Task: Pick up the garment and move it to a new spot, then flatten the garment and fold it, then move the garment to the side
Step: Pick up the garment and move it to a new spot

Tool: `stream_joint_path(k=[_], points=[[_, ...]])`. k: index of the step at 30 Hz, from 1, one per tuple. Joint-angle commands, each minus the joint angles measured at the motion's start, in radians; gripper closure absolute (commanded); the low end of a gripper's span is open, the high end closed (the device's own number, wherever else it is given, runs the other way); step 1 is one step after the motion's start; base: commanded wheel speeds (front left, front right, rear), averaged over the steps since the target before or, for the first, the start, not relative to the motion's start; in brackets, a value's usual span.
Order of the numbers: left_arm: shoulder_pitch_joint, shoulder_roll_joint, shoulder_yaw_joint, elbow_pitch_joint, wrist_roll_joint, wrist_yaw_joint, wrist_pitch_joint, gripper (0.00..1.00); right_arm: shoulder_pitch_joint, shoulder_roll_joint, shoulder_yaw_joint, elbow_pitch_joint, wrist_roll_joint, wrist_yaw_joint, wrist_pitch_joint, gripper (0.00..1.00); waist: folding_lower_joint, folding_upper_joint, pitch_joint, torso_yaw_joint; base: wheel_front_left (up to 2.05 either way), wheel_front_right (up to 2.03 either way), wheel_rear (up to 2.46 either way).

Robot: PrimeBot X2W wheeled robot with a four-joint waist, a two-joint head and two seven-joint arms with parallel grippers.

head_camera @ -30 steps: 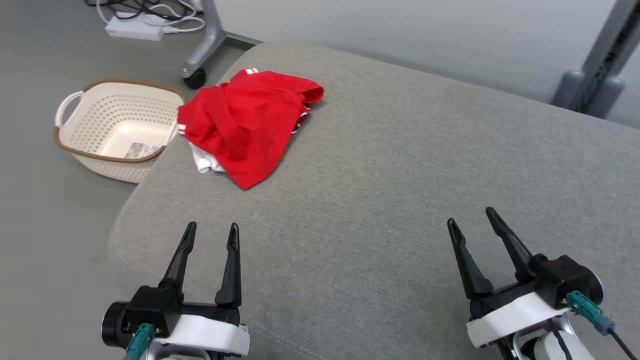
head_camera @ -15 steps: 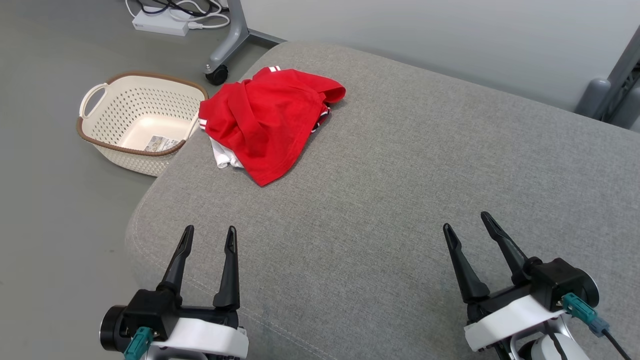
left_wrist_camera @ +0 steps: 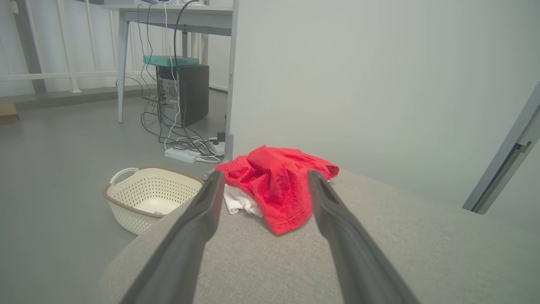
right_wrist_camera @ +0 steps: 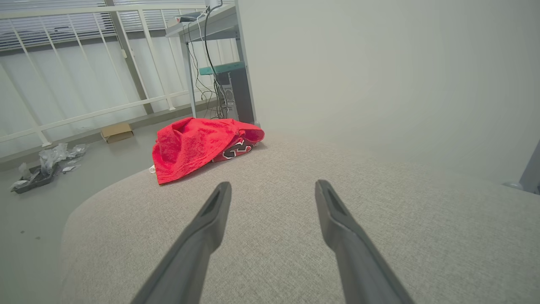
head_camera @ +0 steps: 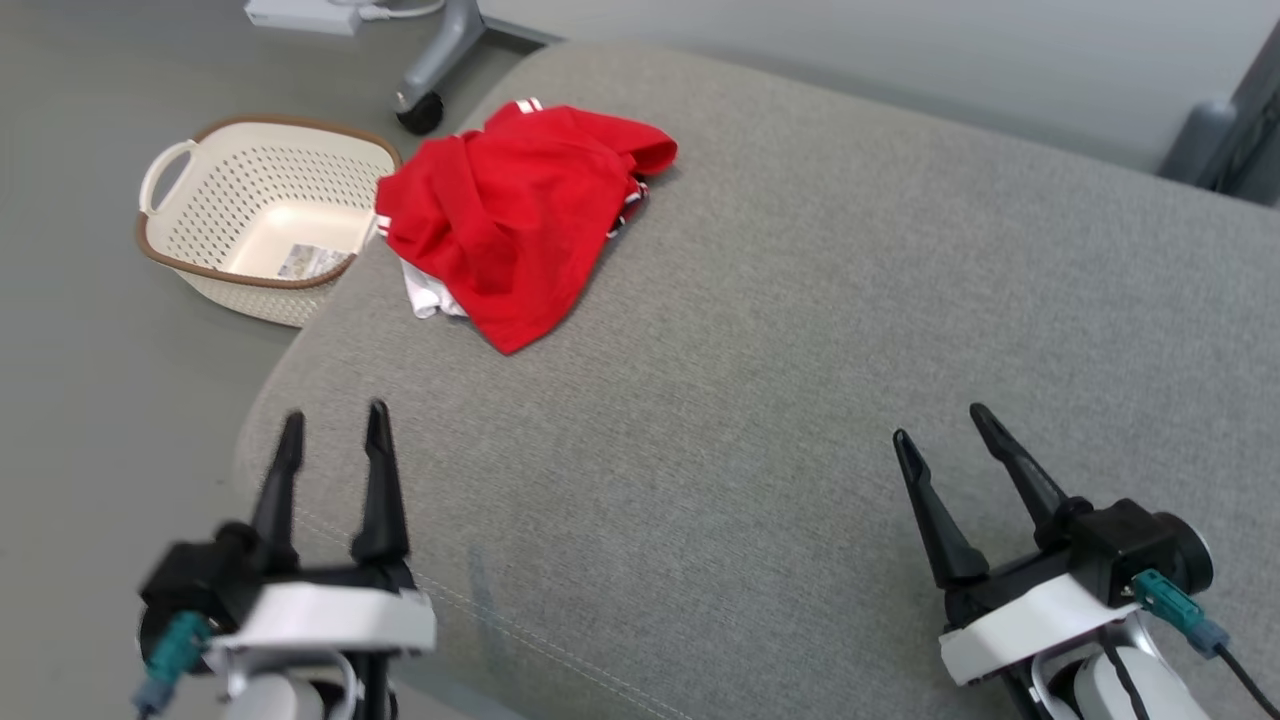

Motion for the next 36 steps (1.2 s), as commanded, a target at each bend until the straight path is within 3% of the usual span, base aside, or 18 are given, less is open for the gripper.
stream_joint_path(k=[1,6,9,18,28,36], points=[[-0.058,0.002,0.035,0.016,0.001,-0.023,0.001,0.00,-0.024,-0.023,0.003,-0.002,-0.012,0.000,-0.005,0.00,0.0000,-0.0001,0.053,-0.025,0.00,0.00,0.00],[-0.169,0.010,0.104,0.100,0.038,-0.087,0.001,0.00,-0.060,-0.052,0.007,-0.018,-0.017,0.000,-0.005,0.00,0.0000,-0.0001,0.126,-0.060,0.00,0.00,0.00],[-0.279,0.057,0.117,0.241,0.048,-0.128,0.011,0.00,-0.084,-0.064,-0.002,-0.025,-0.015,0.000,-0.005,0.00,0.0000,-0.0001,0.173,-0.088,0.00,0.00,0.00],[-0.657,0.174,0.141,0.546,-0.030,-0.178,0.187,0.00,-0.146,-0.081,0.010,-0.043,-0.018,0.000,-0.005,0.00,0.0000,-0.0001,0.282,-0.175,0.00,0.00,0.00],[-0.918,0.233,0.160,0.833,-0.085,-0.156,0.399,0.00,-0.205,-0.063,0.036,-0.065,0.014,0.000,-0.005,0.00,0.0000,-0.0001,0.358,-0.265,0.00,0.00,0.00],[-1.007,0.261,0.157,0.985,-0.086,-0.113,0.465,0.00,-0.220,-0.070,0.046,-0.073,-0.010,0.000,-0.001,0.00,0.0000,-0.0001,0.398,-0.299,0.00,0.00,0.00]])
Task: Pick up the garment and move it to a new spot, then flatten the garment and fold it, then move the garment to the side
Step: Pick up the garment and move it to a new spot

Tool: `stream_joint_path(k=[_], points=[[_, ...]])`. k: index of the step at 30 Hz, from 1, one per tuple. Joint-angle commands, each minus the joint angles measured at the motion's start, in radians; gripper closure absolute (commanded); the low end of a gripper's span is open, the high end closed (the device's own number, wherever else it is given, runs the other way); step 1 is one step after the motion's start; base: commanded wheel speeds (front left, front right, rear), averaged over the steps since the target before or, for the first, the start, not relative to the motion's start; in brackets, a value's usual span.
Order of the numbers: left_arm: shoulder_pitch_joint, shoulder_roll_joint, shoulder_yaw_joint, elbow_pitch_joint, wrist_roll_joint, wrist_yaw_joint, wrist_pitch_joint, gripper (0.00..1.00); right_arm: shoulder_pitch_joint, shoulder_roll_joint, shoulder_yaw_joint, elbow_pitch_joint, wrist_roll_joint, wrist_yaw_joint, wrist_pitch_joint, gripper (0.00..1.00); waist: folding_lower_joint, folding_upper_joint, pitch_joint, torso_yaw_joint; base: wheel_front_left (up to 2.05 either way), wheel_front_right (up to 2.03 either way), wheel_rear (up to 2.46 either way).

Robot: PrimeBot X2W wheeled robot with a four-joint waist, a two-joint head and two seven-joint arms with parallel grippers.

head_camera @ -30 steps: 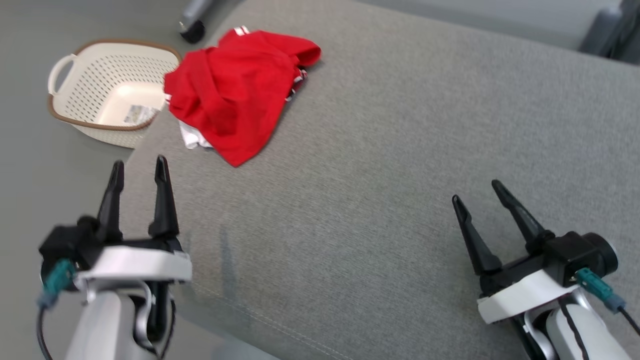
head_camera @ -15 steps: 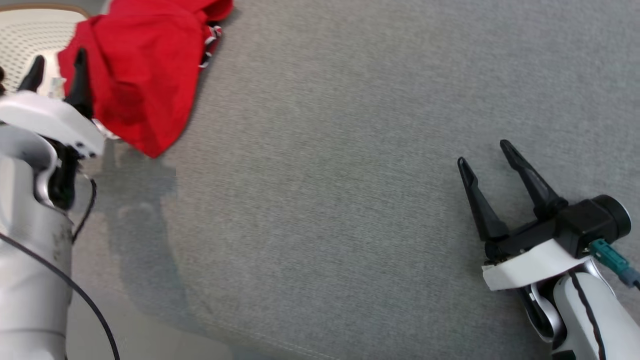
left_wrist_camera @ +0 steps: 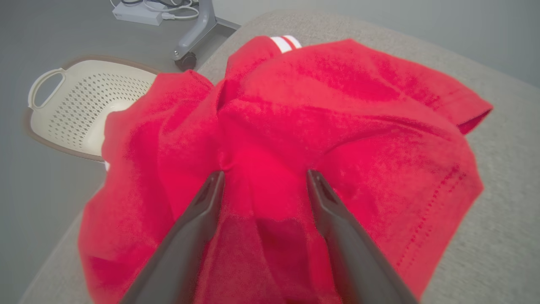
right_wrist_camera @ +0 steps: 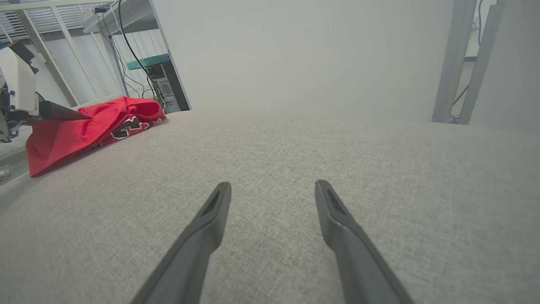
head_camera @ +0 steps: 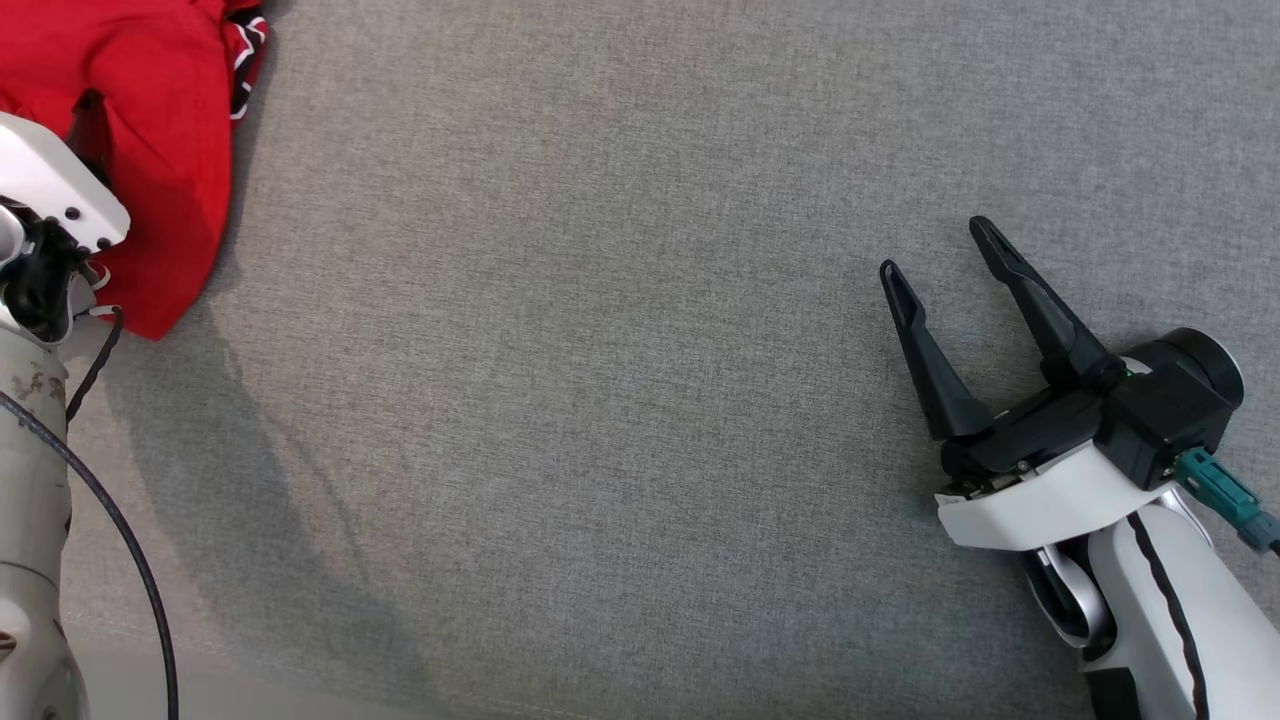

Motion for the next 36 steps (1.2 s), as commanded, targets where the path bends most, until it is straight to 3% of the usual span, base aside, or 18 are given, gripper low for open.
stream_joint_path(k=[1,4,6,7,13,23,30,36], points=[[-0.021,0.008,-0.002,0.016,-0.004,0.010,0.005,0.00,0.009,-0.013,-0.009,0.021,-0.005,0.000,0.003,0.00,0.0000,0.0000,0.008,-0.007,0.00,0.00,0.00],[-0.033,0.008,-0.004,0.057,-0.009,0.011,0.016,0.04,0.012,-0.012,-0.011,0.020,-0.011,0.000,0.003,0.00,0.0000,0.0000,0.014,-0.009,0.00,0.00,0.00],[-0.043,0.006,-0.002,0.076,-0.015,0.005,0.017,0.86,0.014,-0.011,-0.012,0.020,-0.014,0.000,0.003,0.00,0.0000,0.0000,0.015,-0.010,0.00,0.00,0.00],[-0.047,0.006,-0.001,0.083,-0.017,0.002,0.012,1.00,0.016,-0.011,-0.012,0.021,-0.014,0.000,0.003,0.00,0.0000,0.0000,0.015,-0.009,0.00,0.00,0.00],[-0.055,0.006,-0.012,0.104,-0.016,-0.020,-0.028,1.00,0.014,-0.006,-0.014,0.030,-0.012,0.000,0.003,0.00,0.0000,0.0000,0.004,-0.006,0.00,0.00,0.00],[-0.056,-0.006,-0.033,0.087,-0.015,-0.056,-0.184,1.00,0.032,0.012,-0.018,0.039,0.000,0.000,0.002,0.00,0.0000,0.0000,-0.090,-0.006,0.00,0.00,0.00],[-0.036,-0.026,-0.063,-0.002,-0.022,-0.081,-0.332,1.00,0.060,0.029,-0.032,0.053,0.006,0.000,0.002,0.00,0.0000,0.0000,-0.179,-0.008,0.00,0.00,0.00],[-0.010,-0.054,-0.130,-0.150,-0.051,-0.089,-0.382,1.00,0.083,0.052,-0.046,0.062,0.007,0.000,0.002,0.00,0.0000,0.0000,-0.250,-0.025,0.00,0.00,0.00]])
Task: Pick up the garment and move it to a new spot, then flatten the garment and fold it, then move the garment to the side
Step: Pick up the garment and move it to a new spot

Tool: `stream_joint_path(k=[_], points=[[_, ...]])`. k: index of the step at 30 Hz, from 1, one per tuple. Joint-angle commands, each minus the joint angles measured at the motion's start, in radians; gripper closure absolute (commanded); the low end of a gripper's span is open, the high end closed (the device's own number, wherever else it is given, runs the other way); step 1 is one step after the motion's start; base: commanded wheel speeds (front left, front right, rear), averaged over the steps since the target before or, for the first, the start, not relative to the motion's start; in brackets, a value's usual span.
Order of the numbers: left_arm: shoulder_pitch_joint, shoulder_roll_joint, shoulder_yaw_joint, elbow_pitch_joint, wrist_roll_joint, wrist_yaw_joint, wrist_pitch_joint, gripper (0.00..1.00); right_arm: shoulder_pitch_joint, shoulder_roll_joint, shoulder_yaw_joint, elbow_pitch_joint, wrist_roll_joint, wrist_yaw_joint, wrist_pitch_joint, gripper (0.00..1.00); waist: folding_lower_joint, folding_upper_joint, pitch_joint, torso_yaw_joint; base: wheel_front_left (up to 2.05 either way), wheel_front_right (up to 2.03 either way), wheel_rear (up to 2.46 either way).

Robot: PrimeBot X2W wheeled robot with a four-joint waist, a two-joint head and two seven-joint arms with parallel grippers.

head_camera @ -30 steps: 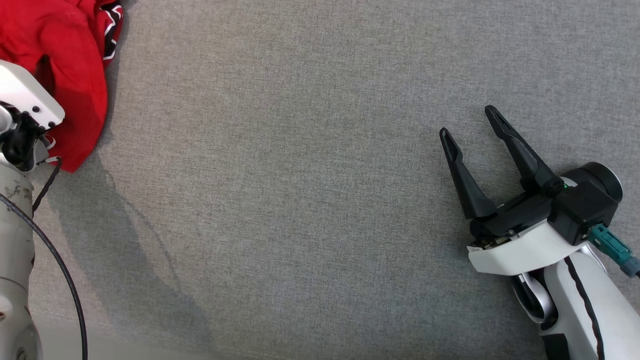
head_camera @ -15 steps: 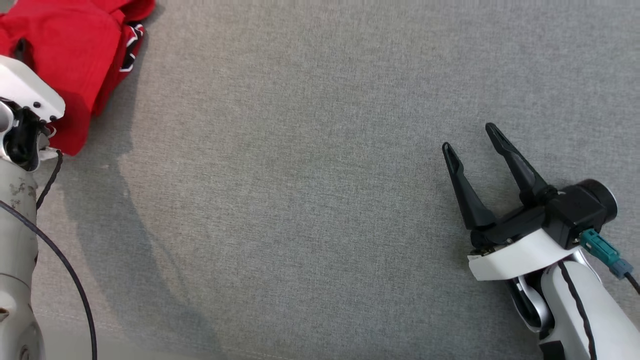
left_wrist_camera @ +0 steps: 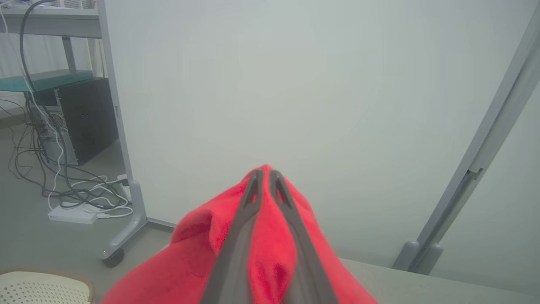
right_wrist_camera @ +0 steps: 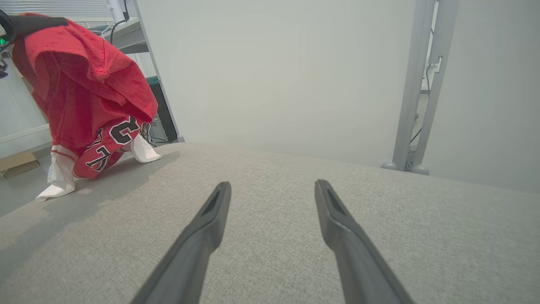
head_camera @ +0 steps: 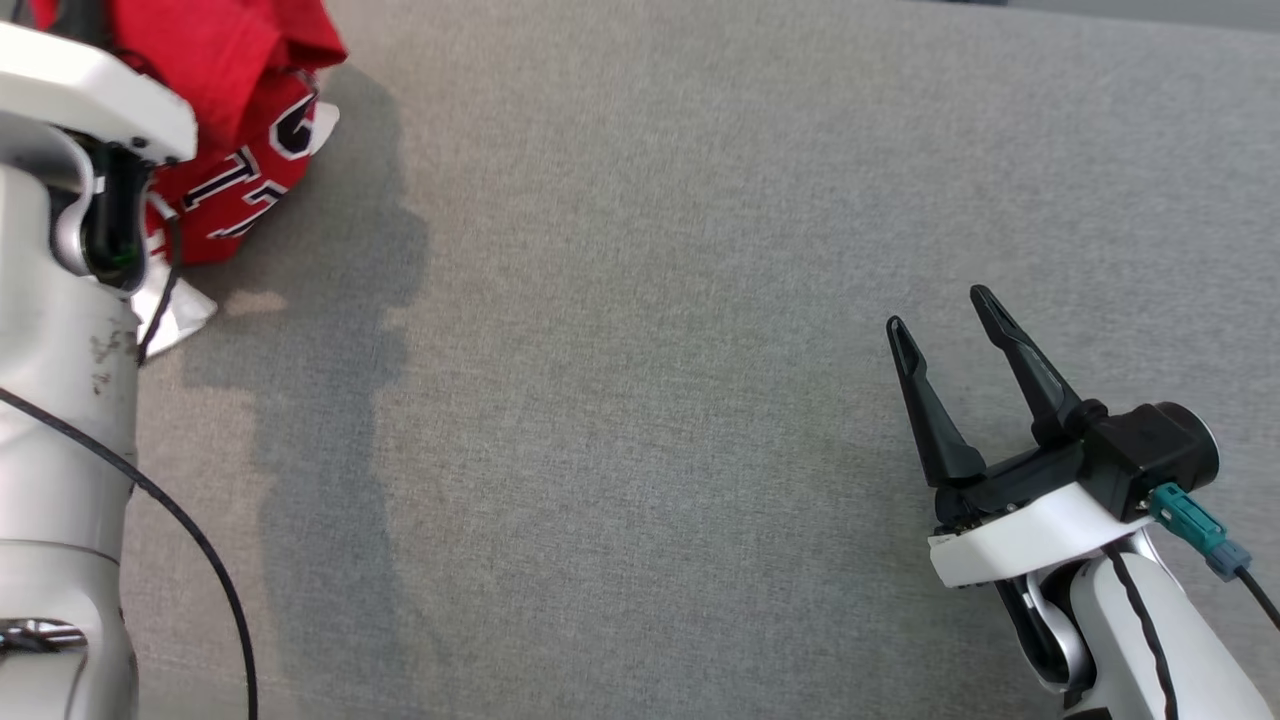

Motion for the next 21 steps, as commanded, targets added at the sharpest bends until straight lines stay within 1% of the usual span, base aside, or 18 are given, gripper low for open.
stream_joint_path(k=[1,5,7,12,13,16,17,18,19,21], points=[[0.018,-0.004,-0.025,-0.058,-0.021,-0.006,-0.008,1.00,0.015,0.004,-0.010,0.004,0.000,0.000,0.000,0.00,0.0000,0.0000,-0.040,-0.016,0.00,0.00,0.00],[0.055,-0.006,-0.080,-0.207,-0.068,-0.005,-0.001,1.00,0.021,0.021,-0.032,0.006,-0.009,0.000,0.000,0.00,0.0000,0.0000,-0.086,-0.037,0.00,0.00,0.00],[0.070,-0.014,-0.097,-0.282,-0.096,-0.005,0.015,1.00,0.027,0.026,-0.044,0.005,-0.010,0.000,0.000,0.00,0.0000,0.0000,-0.104,-0.050,0.00,0.00,0.00],[0.114,-0.027,-0.135,-0.463,-0.127,-0.005,0.064,1.00,0.030,0.038,-0.082,-0.004,-0.015,0.000,0.000,0.00,0.0000,0.0000,-0.131,-0.087,0.00,0.00,0.00],[0.133,-0.037,-0.157,-0.537,-0.135,-0.005,0.092,1.00,0.034,0.041,-0.099,-0.007,-0.018,0.000,0.000,0.00,0.0000,0.0000,-0.137,-0.102,0.00,0.00,0.00],[0.163,-0.059,-0.188,-0.640,-0.145,0.003,0.137,1.00,0.034,0.046,-0.125,-0.016,-0.022,0.000,0.000,0.00,0.0000,0.0000,-0.141,-0.127,0.00,0.00,0.00],[0.163,-0.059,-0.188,-0.640,-0.145,0.003,0.137,1.00,0.034,0.046,-0.125,-0.016,-0.022,0.000,0.000,0.00,0.0000,0.0000,-0.141,-0.127,0.00,0.00,0.00],[0.180,-0.079,-0.213,-0.704,-0.150,0.011,0.167,1.00,0.034,0.050,-0.148,-0.022,-0.029,0.000,0.000,0.00,0.0000,0.0000,-0.140,-0.143,0.00,0.00,0.00],[0.180,-0.079,-0.213,-0.704,-0.150,0.011,0.167,1.00,0.034,0.050,-0.148,-0.022,-0.029,0.000,0.000,0.00,0.0000,0.0000,-0.140,-0.143,0.00,0.00,0.00],[0.195,-0.105,-0.244,-0.760,-0.154,0.016,0.199,1.00,0.030,0.055,-0.174,-0.029,-0.035,0.000,0.000,0.00,0.0000,0.0000,-0.137,-0.161,0.00,0.00,0.00]])
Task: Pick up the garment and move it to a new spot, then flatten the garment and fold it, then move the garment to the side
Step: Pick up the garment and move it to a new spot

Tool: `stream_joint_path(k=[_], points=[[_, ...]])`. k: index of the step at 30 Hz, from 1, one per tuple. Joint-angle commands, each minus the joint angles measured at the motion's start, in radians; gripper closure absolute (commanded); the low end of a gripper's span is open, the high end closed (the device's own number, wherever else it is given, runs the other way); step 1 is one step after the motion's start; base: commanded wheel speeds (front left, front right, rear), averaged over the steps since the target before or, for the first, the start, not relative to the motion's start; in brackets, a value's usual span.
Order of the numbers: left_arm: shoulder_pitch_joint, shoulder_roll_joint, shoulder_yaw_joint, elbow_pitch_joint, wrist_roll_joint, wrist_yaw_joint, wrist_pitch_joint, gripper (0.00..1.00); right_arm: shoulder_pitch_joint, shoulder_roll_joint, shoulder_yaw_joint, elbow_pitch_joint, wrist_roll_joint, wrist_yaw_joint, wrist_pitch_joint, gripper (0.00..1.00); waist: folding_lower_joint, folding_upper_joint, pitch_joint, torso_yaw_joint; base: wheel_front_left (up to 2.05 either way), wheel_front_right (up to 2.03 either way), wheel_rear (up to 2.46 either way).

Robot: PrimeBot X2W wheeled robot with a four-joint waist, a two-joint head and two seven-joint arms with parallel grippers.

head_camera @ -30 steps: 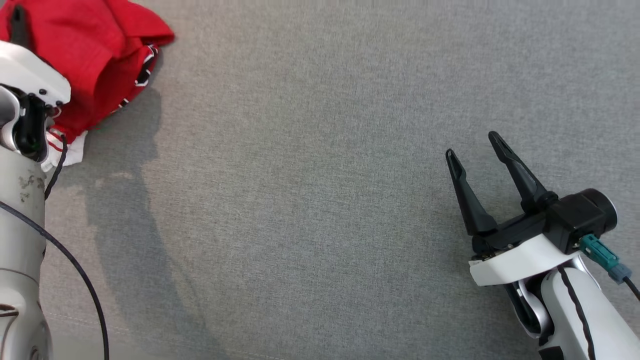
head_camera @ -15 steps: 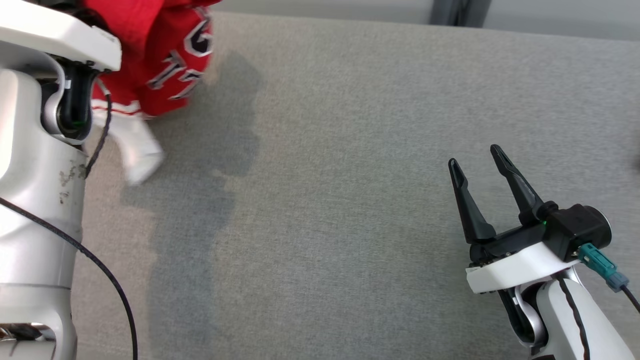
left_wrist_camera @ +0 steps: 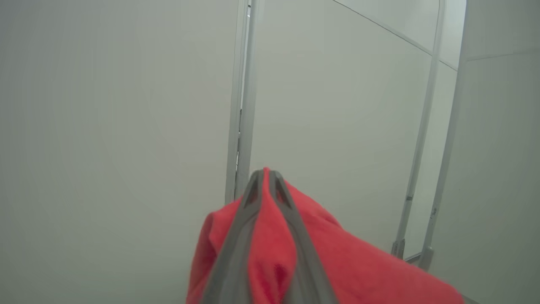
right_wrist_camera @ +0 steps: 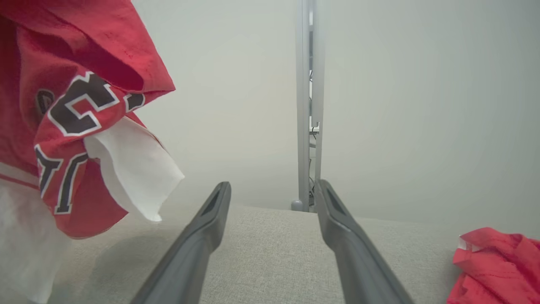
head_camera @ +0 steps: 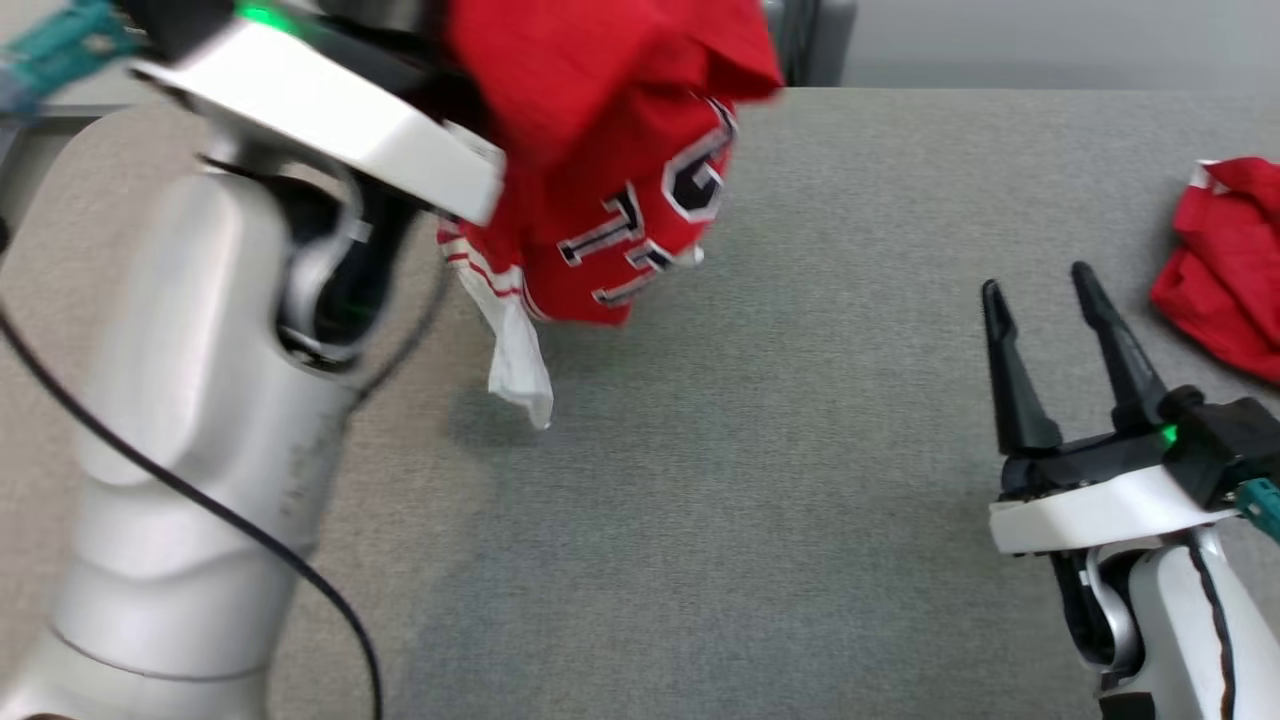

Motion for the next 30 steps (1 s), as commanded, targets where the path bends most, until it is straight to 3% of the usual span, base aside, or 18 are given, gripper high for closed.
stream_joint_path(k=[1,11,16,19,23,26,30], points=[[0.013,-0.010,-0.014,-0.024,-0.007,0.007,0.012,1.00,-0.002,-0.001,-0.013,-0.007,-0.006,0.000,0.000,0.00,0.0000,0.0000,0.004,-0.020,0.00,0.00,0.00],[0.026,-0.082,-0.153,-0.141,-0.048,0.036,0.089,1.00,-0.047,0.014,-0.064,-0.025,0.002,0.000,0.000,0.00,0.0000,0.0000,0.029,-0.149,0.00,0.00,0.00],[0.058,-0.090,-0.179,-0.119,-0.124,0.083,0.072,1.00,-0.048,0.020,-0.084,-0.033,0.001,0.000,0.000,0.00,0.0000,0.0000,0.038,-0.178,0.00,0.00,0.00],[0.084,-0.084,-0.177,-0.041,-0.124,0.097,0.052,1.00,-0.052,0.024,-0.089,-0.035,0.000,0.000,0.000,0.00,0.0000,0.0000,0.046,-0.186,0.00,0.00,0.00],[0.128,-0.031,-0.127,0.138,-0.136,0.108,0.017,1.00,-0.057,0.026,-0.087,-0.036,-0.005,0.000,0.000,0.00,0.0000,0.0000,0.057,-0.186,0.00,0.00,0.00],[0.135,0.034,-0.086,0.303,-0.091,0.127,-0.065,1.00,-0.059,0.025,-0.074,-0.028,-0.009,0.000,0.000,0.00,0.0000,0.0000,0.065,-0.181,0.00,0.00,0.00],[0.147,0.043,-0.039,0.508,-0.107,0.130,-0.155,1.00,-0.069,0.018,-0.053,-0.018,-0.017,0.000,0.000,0.00,0.0000,0.0000,0.070,-0.172,0.00,0.00,0.00]])
